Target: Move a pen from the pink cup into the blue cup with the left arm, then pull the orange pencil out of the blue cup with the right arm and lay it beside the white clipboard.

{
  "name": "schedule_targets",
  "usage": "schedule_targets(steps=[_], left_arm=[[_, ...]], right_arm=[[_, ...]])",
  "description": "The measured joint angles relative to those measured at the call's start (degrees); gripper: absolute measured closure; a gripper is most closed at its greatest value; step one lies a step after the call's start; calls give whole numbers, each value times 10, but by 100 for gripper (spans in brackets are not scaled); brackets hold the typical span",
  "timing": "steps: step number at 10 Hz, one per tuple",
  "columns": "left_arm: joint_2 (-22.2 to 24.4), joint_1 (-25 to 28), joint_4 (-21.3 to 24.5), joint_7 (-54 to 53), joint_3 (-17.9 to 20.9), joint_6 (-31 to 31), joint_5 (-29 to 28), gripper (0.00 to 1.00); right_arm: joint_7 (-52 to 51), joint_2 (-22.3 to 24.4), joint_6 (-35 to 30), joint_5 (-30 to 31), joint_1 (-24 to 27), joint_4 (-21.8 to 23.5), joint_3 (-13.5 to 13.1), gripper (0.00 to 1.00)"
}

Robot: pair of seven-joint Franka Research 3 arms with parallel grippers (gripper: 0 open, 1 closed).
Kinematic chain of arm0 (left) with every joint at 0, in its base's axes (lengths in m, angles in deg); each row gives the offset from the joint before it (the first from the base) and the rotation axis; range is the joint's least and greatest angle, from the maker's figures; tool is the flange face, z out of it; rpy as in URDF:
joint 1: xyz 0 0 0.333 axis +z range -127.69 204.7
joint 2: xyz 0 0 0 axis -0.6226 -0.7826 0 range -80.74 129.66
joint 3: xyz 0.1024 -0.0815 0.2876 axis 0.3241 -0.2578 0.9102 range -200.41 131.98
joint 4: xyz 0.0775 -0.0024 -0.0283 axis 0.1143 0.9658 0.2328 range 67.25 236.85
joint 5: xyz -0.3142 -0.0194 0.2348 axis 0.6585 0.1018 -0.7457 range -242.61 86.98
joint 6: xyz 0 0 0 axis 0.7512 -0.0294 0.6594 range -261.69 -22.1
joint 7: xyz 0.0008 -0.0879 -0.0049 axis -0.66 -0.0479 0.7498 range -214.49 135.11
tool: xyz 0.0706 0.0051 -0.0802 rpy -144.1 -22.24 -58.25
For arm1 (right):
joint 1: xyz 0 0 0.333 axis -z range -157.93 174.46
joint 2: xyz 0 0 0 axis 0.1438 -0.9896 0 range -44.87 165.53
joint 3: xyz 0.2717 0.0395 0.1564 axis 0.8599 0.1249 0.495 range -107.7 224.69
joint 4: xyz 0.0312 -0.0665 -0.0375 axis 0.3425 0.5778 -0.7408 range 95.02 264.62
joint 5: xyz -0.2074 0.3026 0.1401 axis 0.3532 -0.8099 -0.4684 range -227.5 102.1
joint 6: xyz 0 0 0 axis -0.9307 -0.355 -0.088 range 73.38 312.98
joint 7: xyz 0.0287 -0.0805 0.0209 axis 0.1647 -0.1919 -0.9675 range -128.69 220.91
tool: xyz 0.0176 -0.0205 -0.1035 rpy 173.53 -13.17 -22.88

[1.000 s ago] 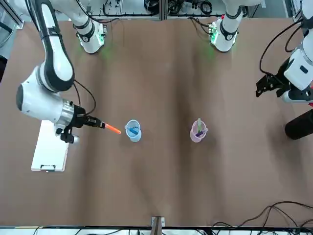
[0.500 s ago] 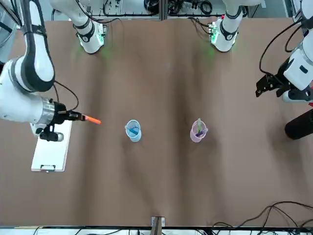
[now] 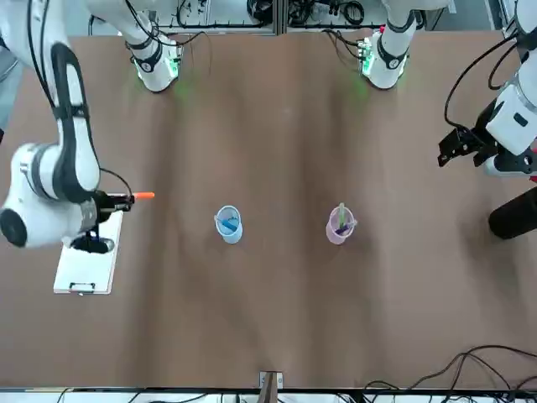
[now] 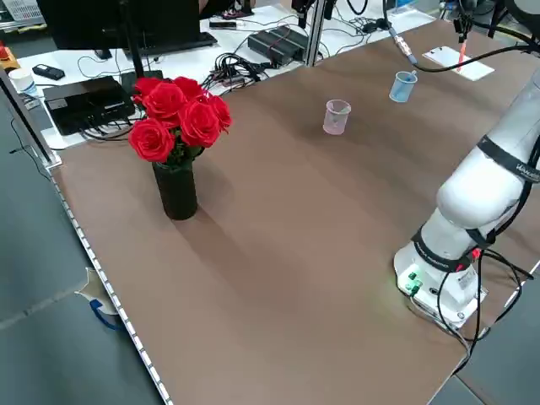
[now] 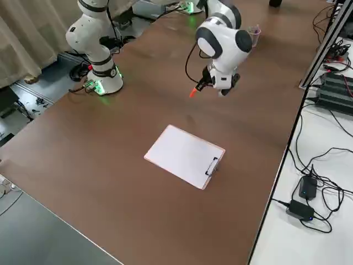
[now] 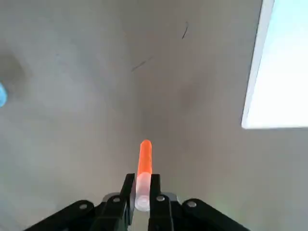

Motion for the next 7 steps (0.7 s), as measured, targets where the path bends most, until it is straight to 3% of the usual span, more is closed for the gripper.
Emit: schedule_targets(steps=[2,7], left_arm=[[0,0,0,0,0,0,0,0],[0,0,0,1,-6,0,0,0]], right_arm=[[0,-53,-1,21,0,-50,-3,84],[0,-124,42,26,0,-131,-6,84]])
